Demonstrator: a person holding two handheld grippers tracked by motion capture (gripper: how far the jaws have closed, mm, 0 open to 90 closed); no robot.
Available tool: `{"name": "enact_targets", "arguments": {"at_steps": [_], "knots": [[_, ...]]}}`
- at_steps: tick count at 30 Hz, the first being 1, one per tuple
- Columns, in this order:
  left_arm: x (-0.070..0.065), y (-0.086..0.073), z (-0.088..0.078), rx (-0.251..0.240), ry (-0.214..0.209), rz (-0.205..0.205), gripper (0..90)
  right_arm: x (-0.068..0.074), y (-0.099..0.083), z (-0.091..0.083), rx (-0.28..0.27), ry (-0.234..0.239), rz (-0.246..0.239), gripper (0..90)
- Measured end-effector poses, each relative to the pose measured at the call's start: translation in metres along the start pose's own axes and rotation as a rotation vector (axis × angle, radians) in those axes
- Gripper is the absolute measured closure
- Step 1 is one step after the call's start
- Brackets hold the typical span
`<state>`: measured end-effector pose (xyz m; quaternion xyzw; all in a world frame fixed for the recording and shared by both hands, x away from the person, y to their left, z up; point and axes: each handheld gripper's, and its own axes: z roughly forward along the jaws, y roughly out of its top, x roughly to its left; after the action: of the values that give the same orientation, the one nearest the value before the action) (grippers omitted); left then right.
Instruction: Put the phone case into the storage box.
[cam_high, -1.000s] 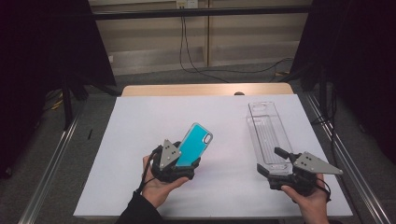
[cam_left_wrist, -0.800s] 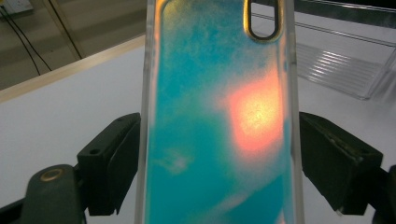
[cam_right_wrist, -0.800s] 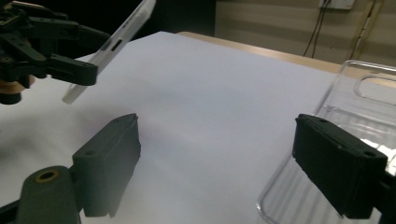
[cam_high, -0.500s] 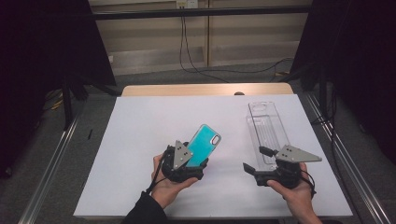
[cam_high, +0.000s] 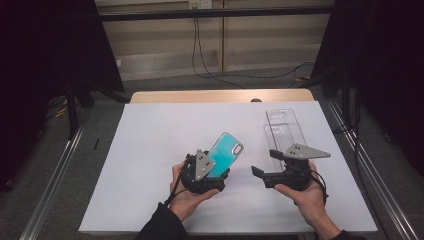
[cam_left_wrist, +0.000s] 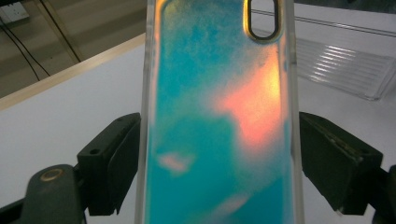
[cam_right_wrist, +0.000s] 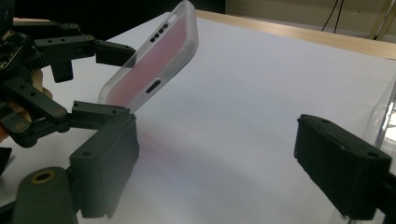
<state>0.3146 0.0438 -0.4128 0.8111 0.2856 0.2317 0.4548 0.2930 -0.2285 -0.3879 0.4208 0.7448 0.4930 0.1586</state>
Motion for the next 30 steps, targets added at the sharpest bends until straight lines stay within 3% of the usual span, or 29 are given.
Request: {"name": "enact_targets", "arguments": {"at_steps": [3, 5, 9, 12, 20, 30], "knots": [[-0.001, 0.001, 0.002, 0.003, 0.0, 0.005, 17.3, -0.002, 0.003, 0.004, 0.031, 0.028, 0.029, 20.8], [-0.002, 0.001, 0.003, 0.001, 0.003, 0.007, 17.3, -0.001, 0.005, 0.006, 0.034, 0.005, 0.024, 20.7], [-0.003, 0.003, 0.006, 0.002, 0.01, 0.017, 17.3, -0.003, 0.009, 0.01, 0.056, 0.006, 0.05, 25.9], [-0.002, 0.005, 0.007, 0.001, 0.027, 0.051, 17.3, -0.005, 0.013, 0.013, 0.067, 0.0, 0.066, 26.2], [-0.003, 0.003, 0.012, -0.003, 0.031, 0.042, 17.3, -0.006, 0.02, 0.023, 0.115, 0.023, 0.079, 41.7], [-0.005, 0.002, 0.015, 0.007, 0.033, 0.058, 17.3, -0.001, 0.03, 0.033, 0.153, 0.038, 0.098, 51.3]]}}
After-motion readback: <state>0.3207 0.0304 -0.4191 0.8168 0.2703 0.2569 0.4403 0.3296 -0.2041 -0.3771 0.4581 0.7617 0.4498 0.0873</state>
